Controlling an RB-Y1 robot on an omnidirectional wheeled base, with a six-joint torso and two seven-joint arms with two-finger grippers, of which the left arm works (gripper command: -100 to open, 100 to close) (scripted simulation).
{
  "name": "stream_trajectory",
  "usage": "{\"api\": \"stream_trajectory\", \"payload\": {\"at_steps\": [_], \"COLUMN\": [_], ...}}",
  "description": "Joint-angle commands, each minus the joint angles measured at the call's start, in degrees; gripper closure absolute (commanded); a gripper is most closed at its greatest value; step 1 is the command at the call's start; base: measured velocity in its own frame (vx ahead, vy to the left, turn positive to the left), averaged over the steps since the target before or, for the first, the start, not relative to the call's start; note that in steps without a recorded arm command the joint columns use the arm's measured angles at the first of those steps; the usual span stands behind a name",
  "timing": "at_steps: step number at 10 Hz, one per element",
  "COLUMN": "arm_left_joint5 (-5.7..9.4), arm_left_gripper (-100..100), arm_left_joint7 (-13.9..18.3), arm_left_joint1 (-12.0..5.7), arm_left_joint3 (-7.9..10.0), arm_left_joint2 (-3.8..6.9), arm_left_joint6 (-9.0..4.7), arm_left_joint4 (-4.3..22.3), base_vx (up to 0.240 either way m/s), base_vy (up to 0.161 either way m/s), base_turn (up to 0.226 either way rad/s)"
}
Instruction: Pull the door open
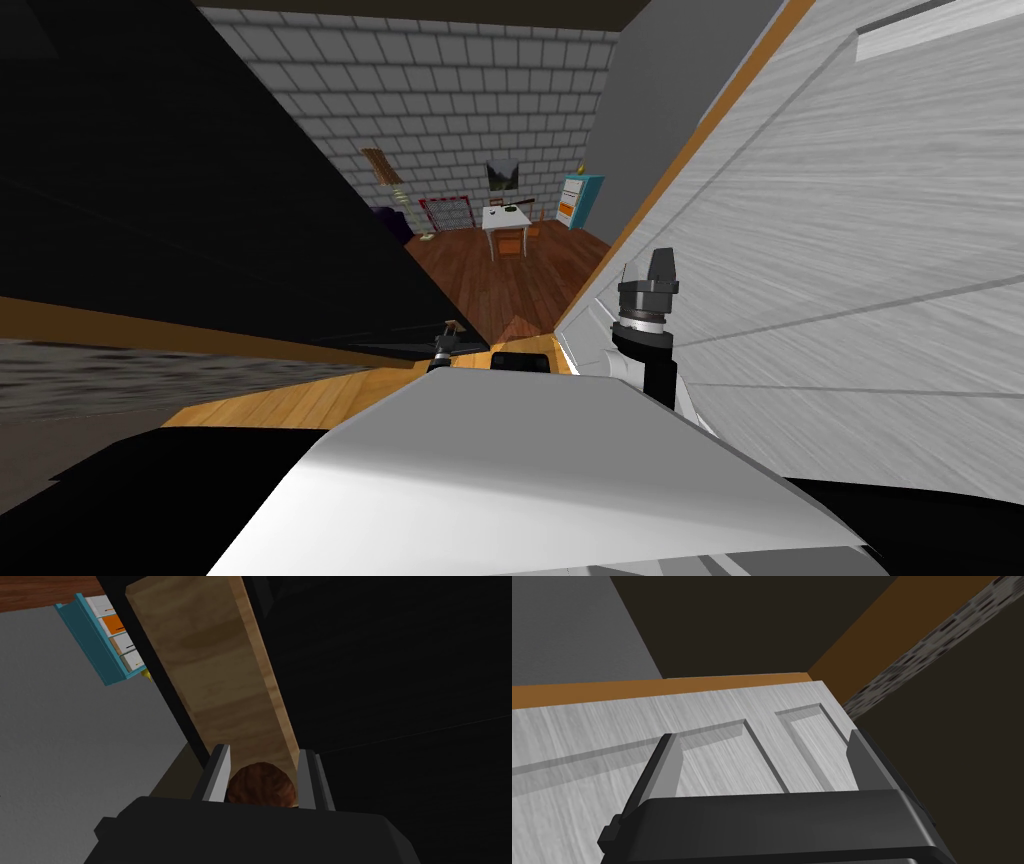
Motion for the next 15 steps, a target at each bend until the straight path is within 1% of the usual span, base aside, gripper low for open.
{"api": "stream_trajectory", "payload": {"at_steps": [1, 2, 3, 4, 5, 7, 8, 9, 10, 11, 15], "arm_left_joint5": [1.76, 1.76, 2.62, 2.62, 3.48, 3.48, 4.34, 5.21, 5.21, 6.07, 6.07], "arm_left_gripper": [100, 100, 100, 100, 100, 100, 100, 100, 100, 100, 100], "arm_left_joint7": [2.9, 3.7, 5.8, 6.1, 8.2, 8.5, 10.9, 12.4, 13.2, 15.4, 15.6], "arm_left_joint1": [-0.89, -0.89, -0.96, -0.96, -1.04, -1.04, -1.11, -1.18, -1.18, -1.26, -1.26], "arm_left_joint3": [-0.08, -0.08, -0.51, -0.51, -0.93, -0.93, -1.36, -1.79, -1.79, -2.22, -2.22], "arm_left_joint2": [0.67, 0.67, 0.77, 0.77, 0.86, 0.86, 0.96, 1.05, 1.05, 1.15, 1.15], "arm_left_joint6": [-0.79, -0.79, -0.46, -0.46, -0.13, -0.13, 0.2, 0.53, 0.53, 0.87, 0.87], "arm_left_joint4": [-0.3, -0.3, -0.2, -0.2, -0.2, -0.2, -0.2, -0.2, -0.2, -0.1, -0.1], "base_vx": [-0.069, -0.051, -0.042, -0.03, -0.034, -0.024, -0.037, -0.065, -0.047, -0.045, -0.011], "base_vy": [0.008, 0.013, 0.019, 0.017, 0.016, 0.006, 0.001, 0.017, 0.019, 0.013, 0.003], "base_turn": [-0.09, -0.034, -0.054, -0.038, -0.071, -0.014, -0.053, -0.116, -0.045, -0.055, -0.004]}}
